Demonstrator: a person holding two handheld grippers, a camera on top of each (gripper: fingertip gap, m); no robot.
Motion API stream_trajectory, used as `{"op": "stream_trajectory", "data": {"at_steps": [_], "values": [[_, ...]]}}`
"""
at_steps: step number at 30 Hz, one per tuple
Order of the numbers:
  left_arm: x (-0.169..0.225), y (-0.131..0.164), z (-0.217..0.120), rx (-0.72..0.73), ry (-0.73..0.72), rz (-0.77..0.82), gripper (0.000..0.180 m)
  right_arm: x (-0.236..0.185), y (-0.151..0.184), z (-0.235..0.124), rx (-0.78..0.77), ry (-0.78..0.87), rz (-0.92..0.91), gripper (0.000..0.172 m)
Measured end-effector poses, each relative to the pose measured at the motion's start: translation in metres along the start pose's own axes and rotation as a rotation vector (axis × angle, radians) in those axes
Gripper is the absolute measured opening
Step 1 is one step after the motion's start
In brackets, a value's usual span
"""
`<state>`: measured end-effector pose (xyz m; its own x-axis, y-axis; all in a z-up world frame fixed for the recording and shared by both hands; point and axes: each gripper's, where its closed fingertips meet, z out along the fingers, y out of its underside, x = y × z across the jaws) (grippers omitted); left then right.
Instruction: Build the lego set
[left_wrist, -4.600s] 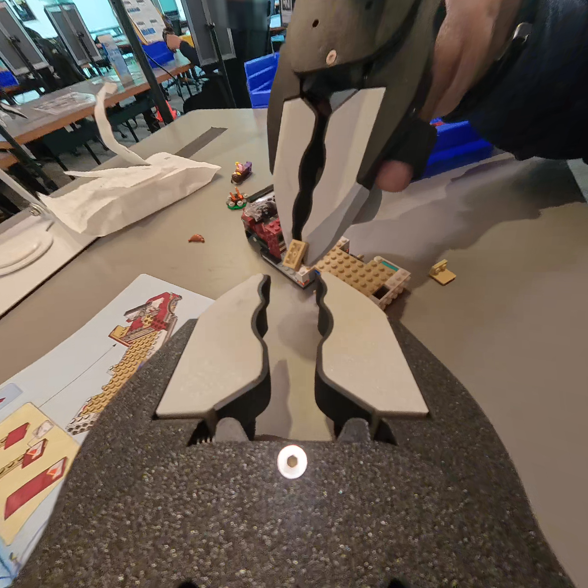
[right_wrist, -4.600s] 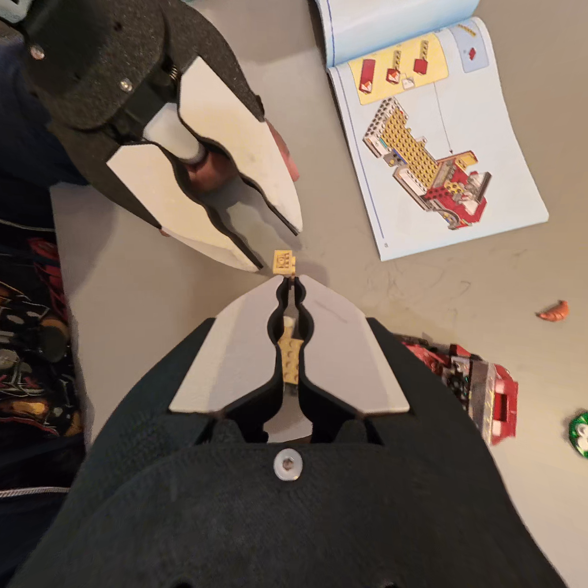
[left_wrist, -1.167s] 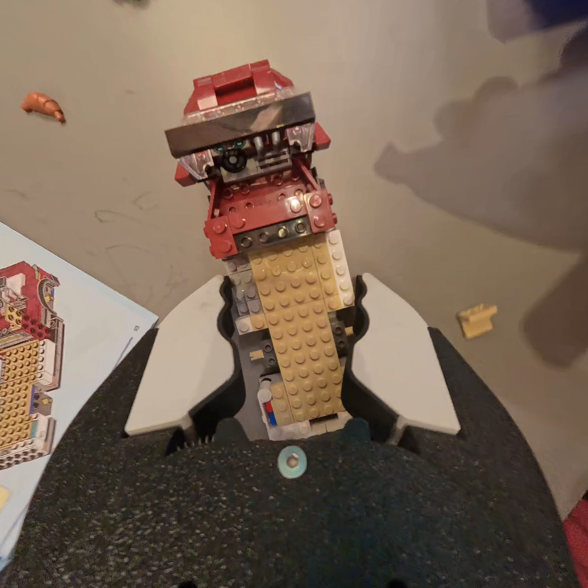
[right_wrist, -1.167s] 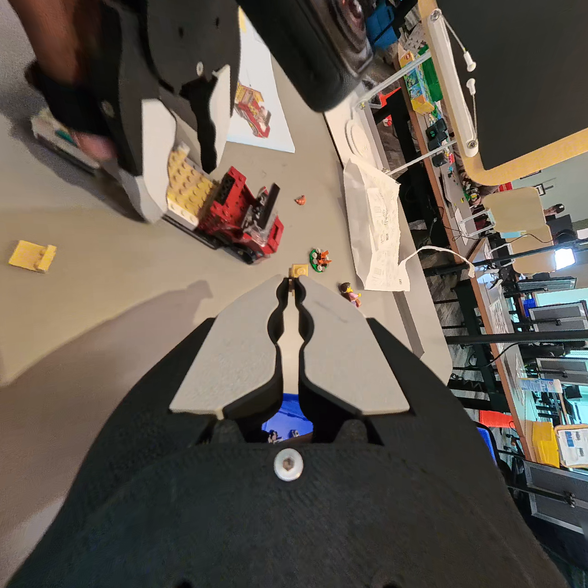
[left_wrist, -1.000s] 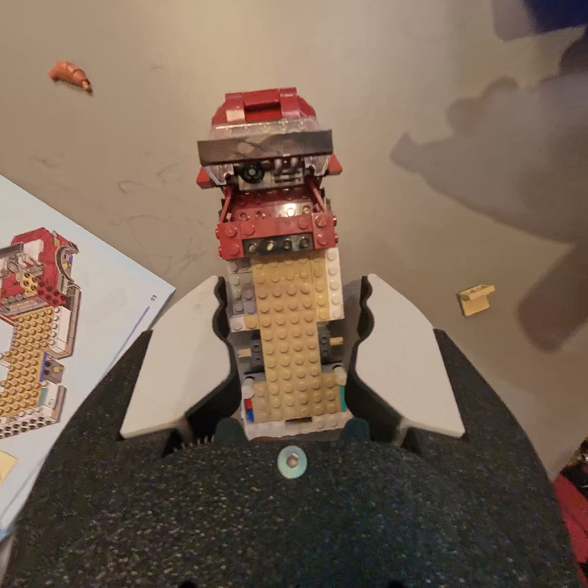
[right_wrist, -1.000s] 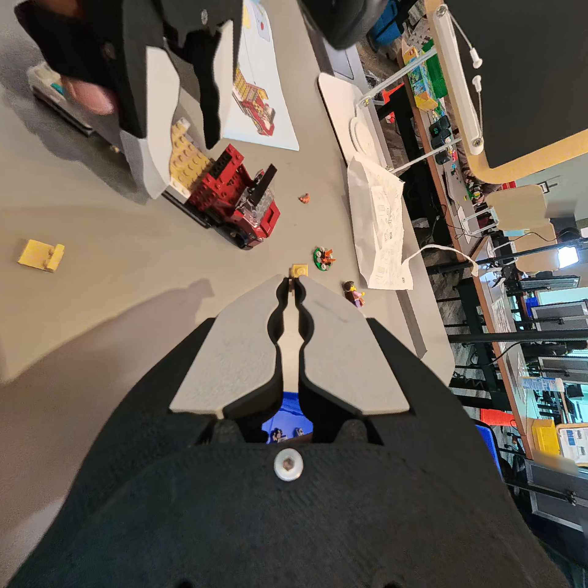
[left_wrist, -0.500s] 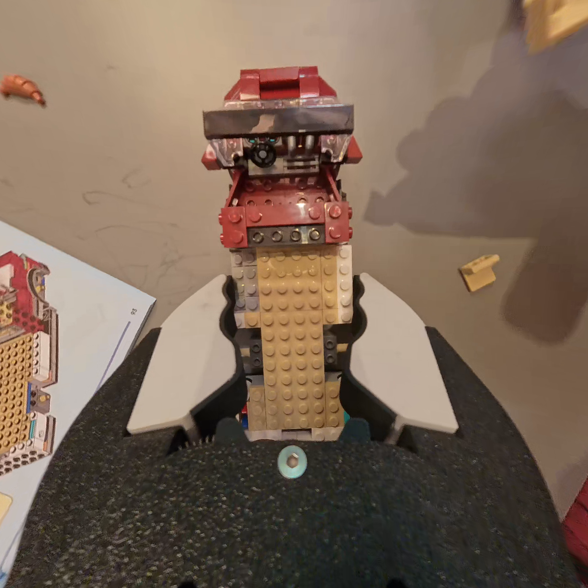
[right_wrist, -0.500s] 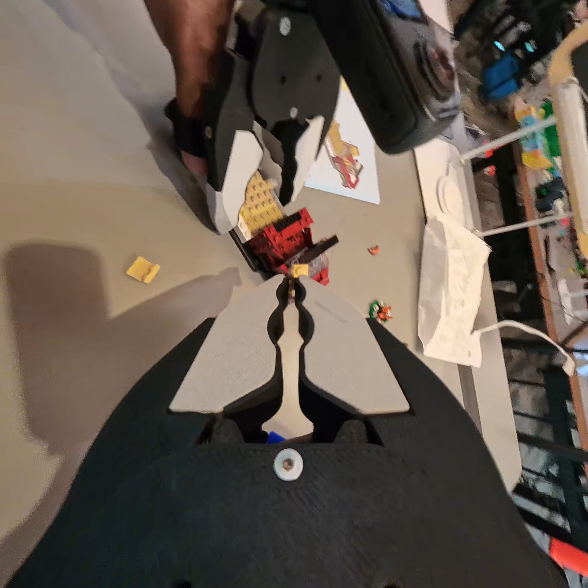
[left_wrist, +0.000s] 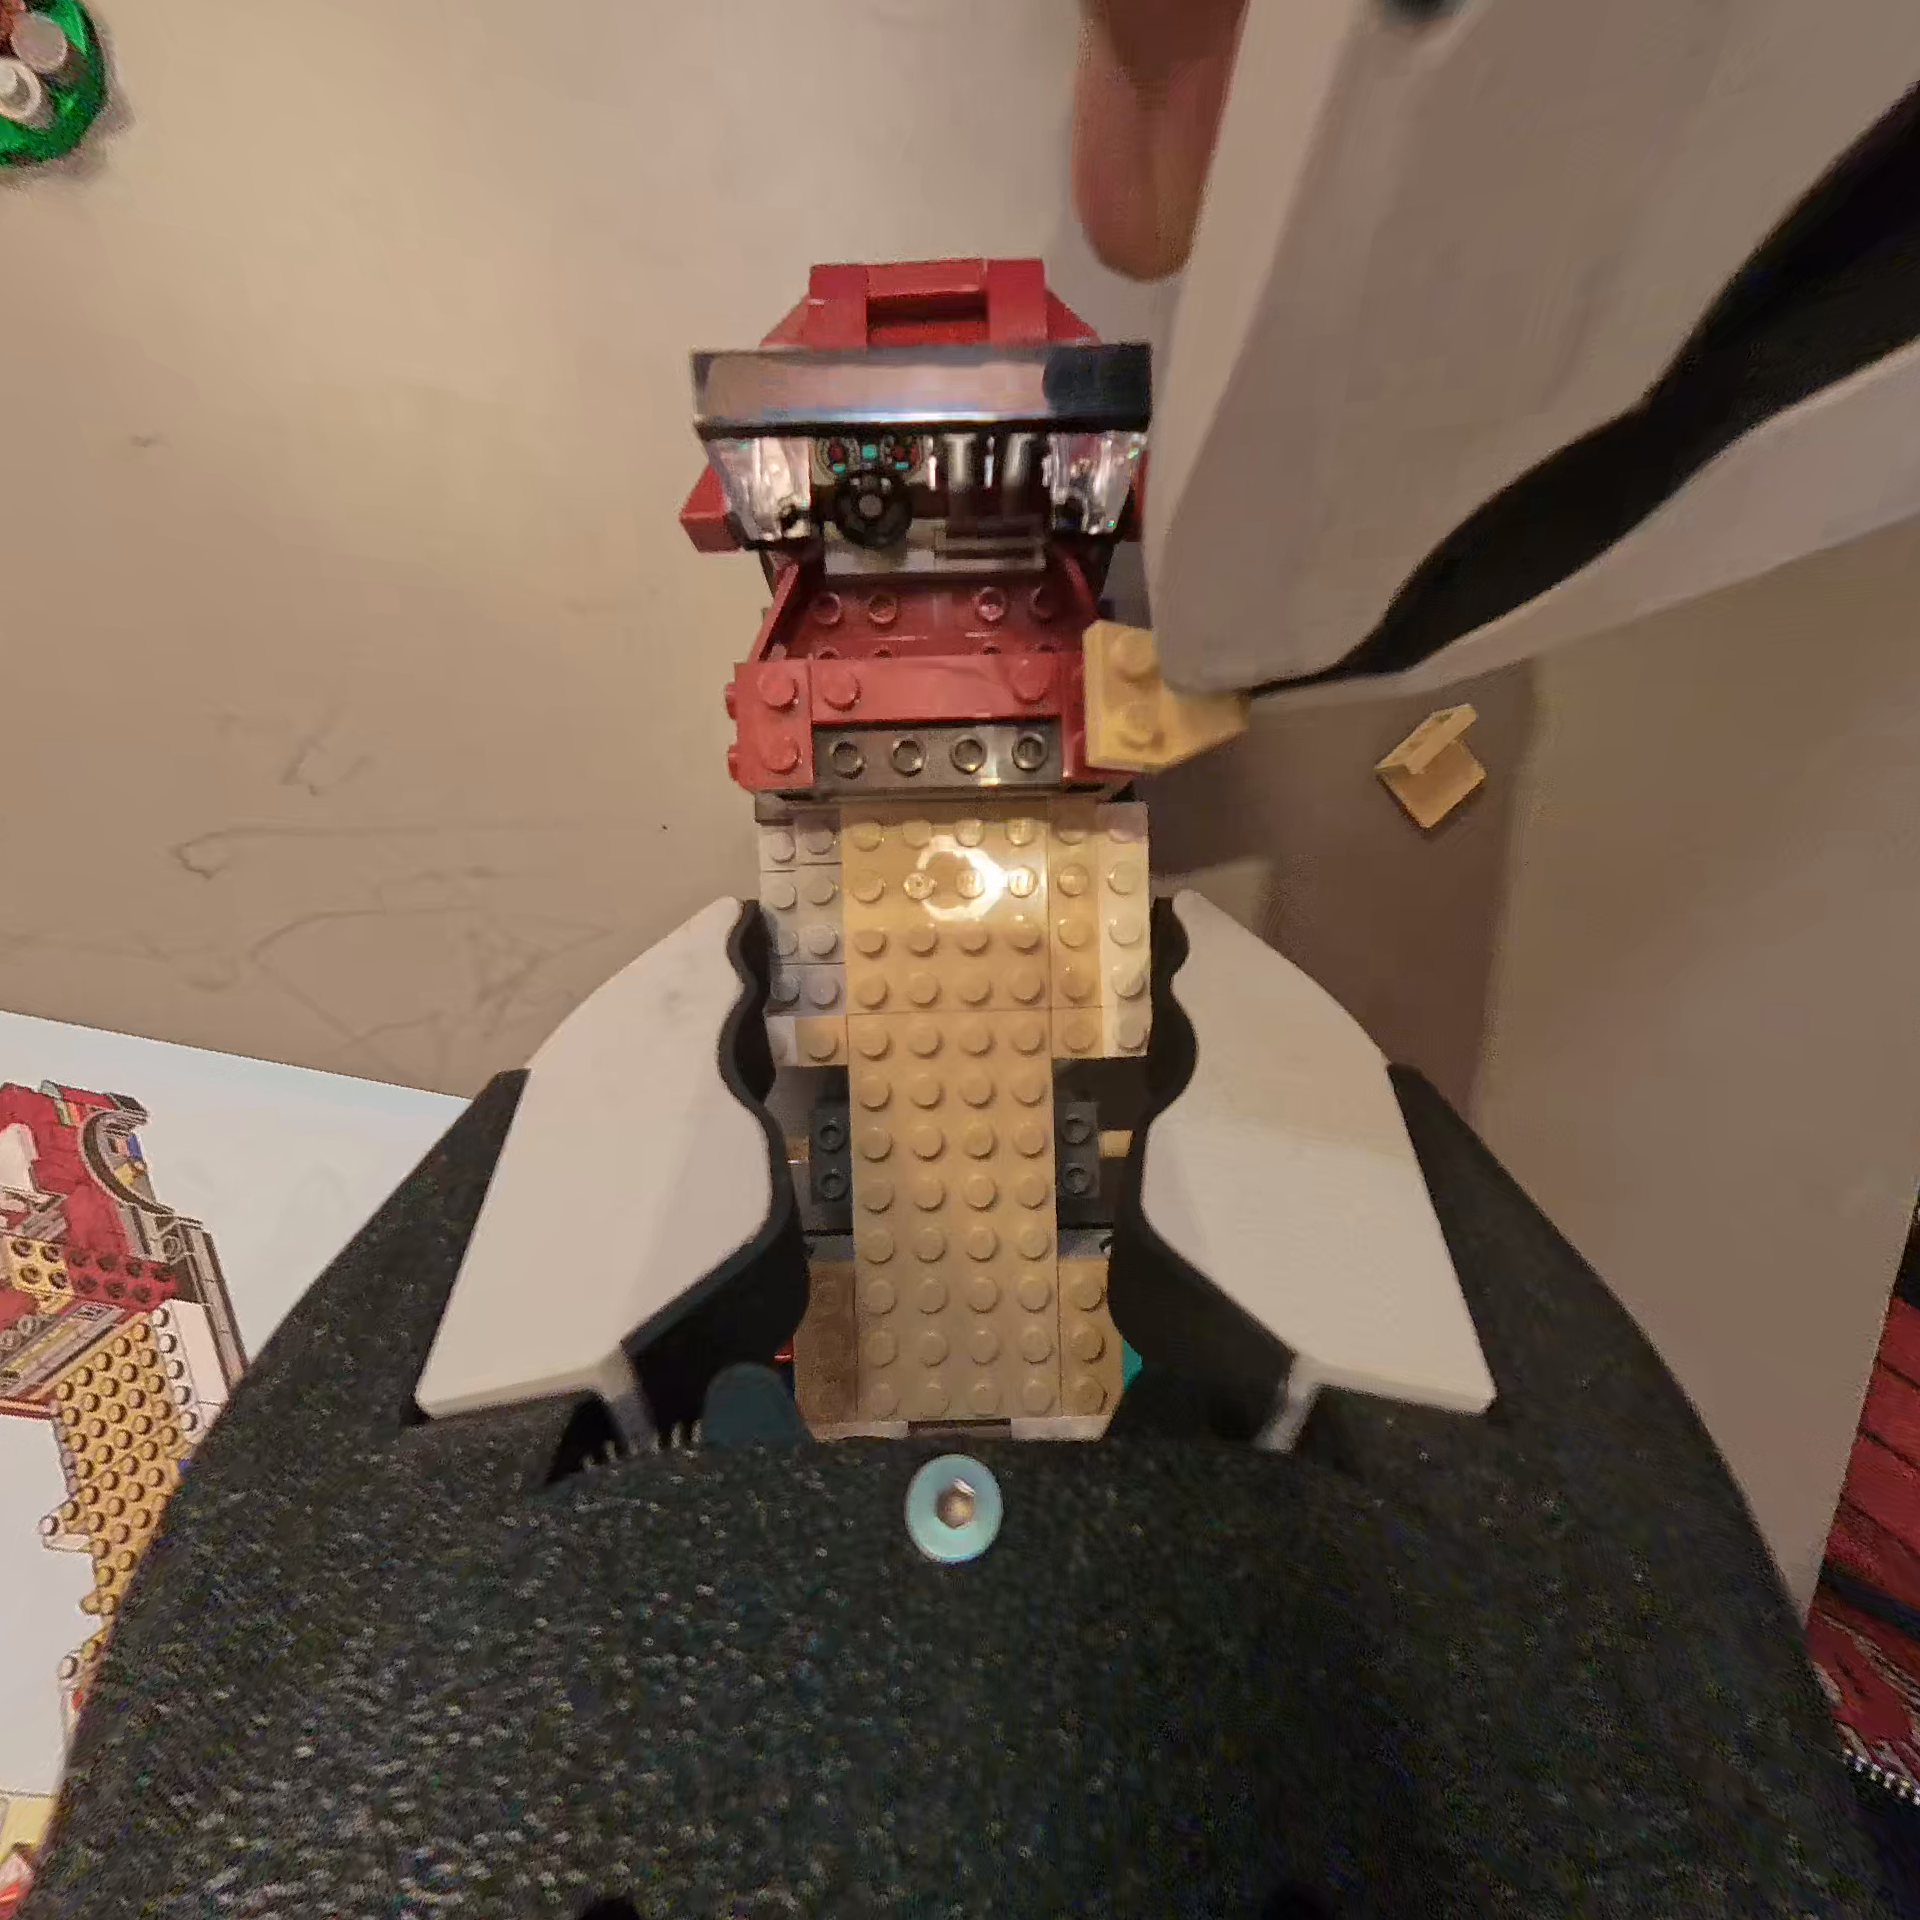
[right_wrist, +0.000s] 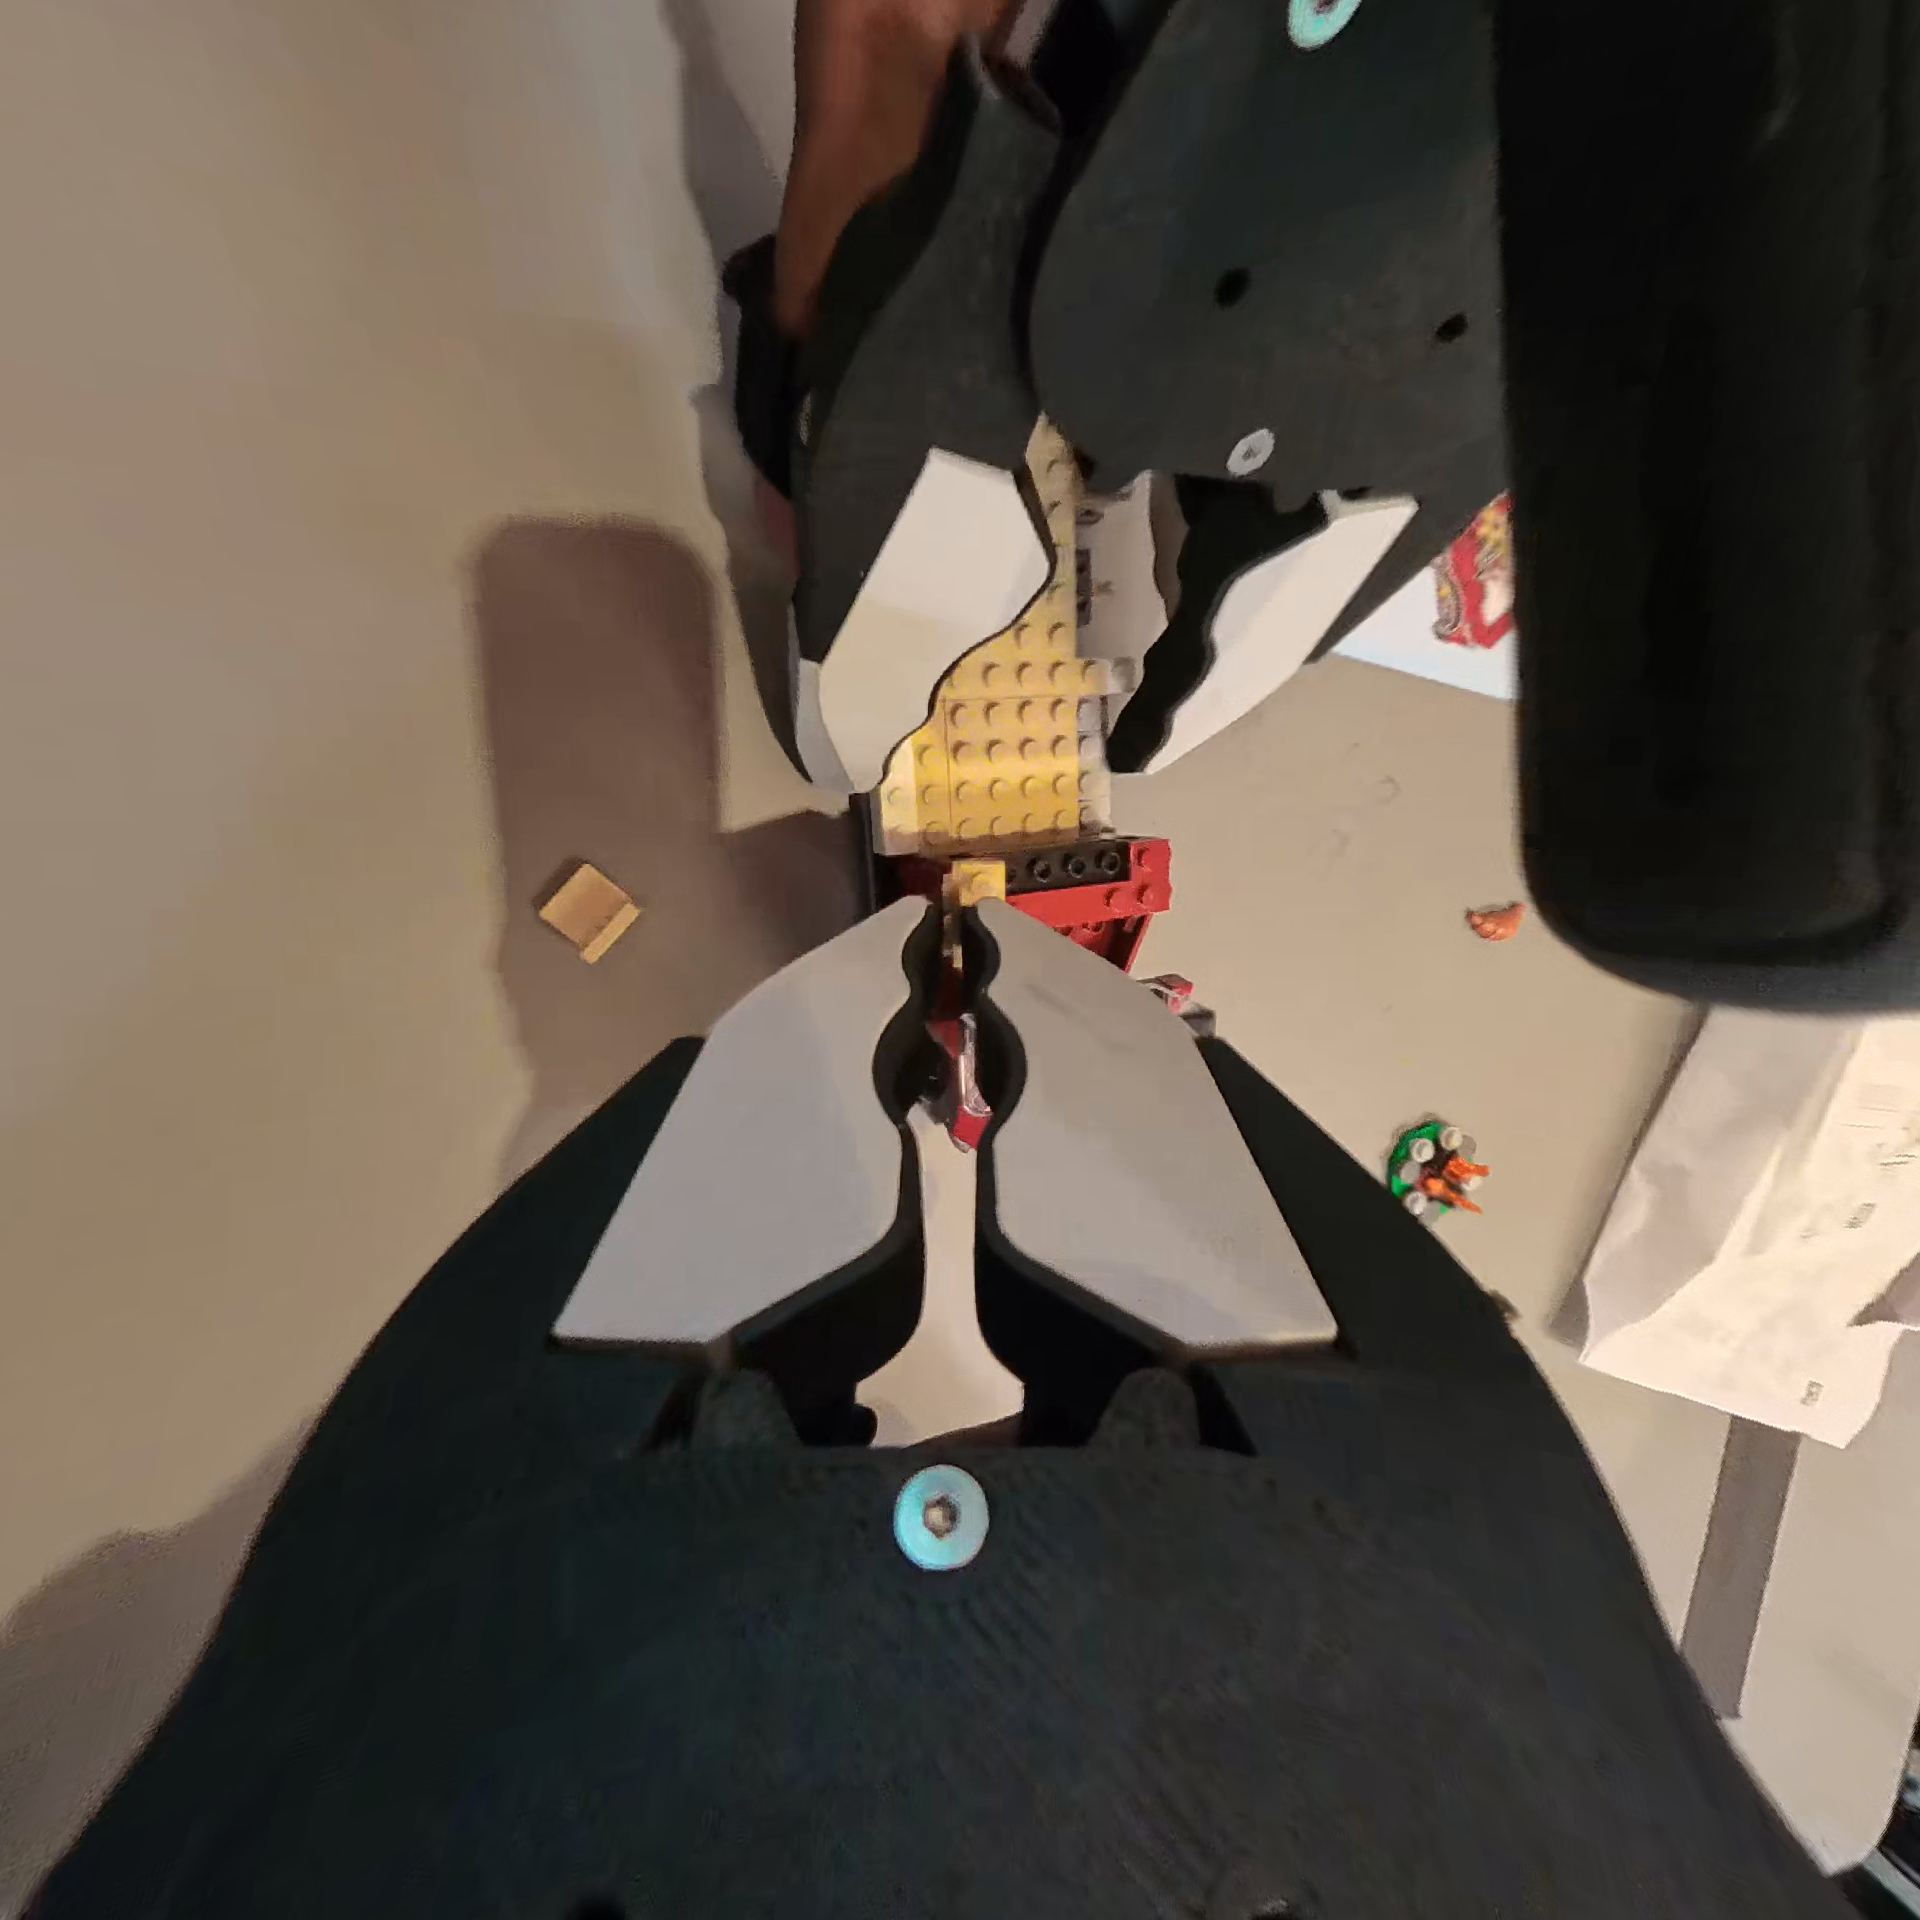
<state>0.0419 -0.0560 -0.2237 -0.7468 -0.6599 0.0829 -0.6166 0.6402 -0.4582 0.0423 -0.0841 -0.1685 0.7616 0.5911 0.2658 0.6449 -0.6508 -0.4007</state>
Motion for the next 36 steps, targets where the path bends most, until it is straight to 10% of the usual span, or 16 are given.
{"op": "stream_trajectory", "data": {"at_steps": [36], "values": [[-0.005, 0.004, -0.008, 0.054, 0.094, 0.132, 0.069, -0.001, -0.01, 0.009, 0.033, -0.404, 0.225, 0.005]]}}
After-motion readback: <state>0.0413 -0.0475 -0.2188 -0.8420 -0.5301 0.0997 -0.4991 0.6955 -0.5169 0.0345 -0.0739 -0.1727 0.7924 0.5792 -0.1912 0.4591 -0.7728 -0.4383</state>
